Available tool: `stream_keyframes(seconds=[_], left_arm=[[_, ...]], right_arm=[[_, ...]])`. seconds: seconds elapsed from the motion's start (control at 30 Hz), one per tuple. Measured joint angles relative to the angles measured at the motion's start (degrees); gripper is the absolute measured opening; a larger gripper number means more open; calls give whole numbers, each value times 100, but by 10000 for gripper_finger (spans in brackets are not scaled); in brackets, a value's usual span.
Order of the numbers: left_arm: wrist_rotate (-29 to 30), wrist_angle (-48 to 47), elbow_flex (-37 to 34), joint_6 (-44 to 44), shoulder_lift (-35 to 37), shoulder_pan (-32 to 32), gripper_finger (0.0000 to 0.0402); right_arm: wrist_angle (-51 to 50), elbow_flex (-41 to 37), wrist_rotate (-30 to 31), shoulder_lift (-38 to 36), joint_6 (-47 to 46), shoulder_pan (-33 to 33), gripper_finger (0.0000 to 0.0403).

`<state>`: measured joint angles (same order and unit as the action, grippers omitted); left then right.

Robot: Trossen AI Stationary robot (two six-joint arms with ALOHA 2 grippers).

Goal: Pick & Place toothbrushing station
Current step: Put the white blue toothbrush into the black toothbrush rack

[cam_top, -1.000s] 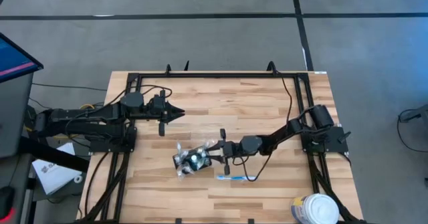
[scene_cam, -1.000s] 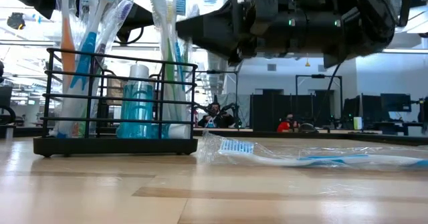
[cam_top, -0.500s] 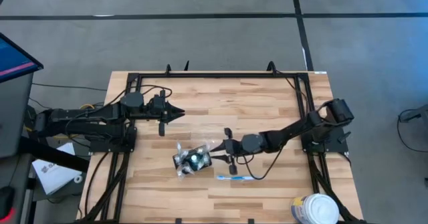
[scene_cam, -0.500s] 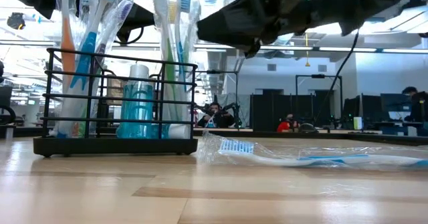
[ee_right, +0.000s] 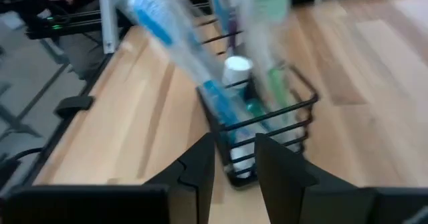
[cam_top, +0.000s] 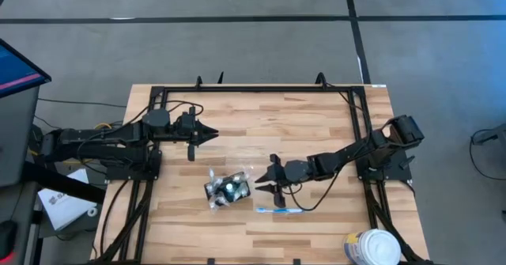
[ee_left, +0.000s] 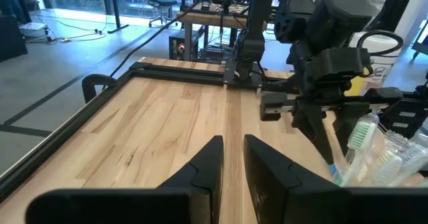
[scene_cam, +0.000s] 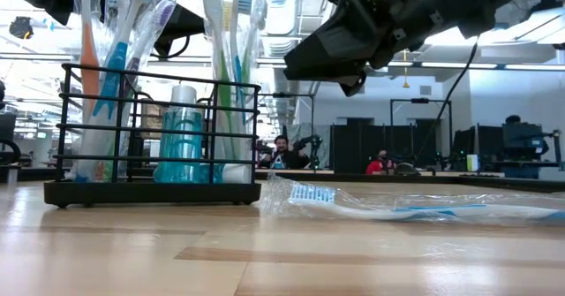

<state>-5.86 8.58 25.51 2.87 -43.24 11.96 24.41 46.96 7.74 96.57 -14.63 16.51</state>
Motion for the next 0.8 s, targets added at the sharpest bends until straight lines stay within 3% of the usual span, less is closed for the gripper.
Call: stream_keyframes(seconds=[0.3,0.8], left_arm=[[1,1,0,0,1,0,53],[1,2,1,0,1,0,53]], right_arm=[[-289,0,-605,8,-555,188,98],[-782,0,-626,24,-1000,705,98]])
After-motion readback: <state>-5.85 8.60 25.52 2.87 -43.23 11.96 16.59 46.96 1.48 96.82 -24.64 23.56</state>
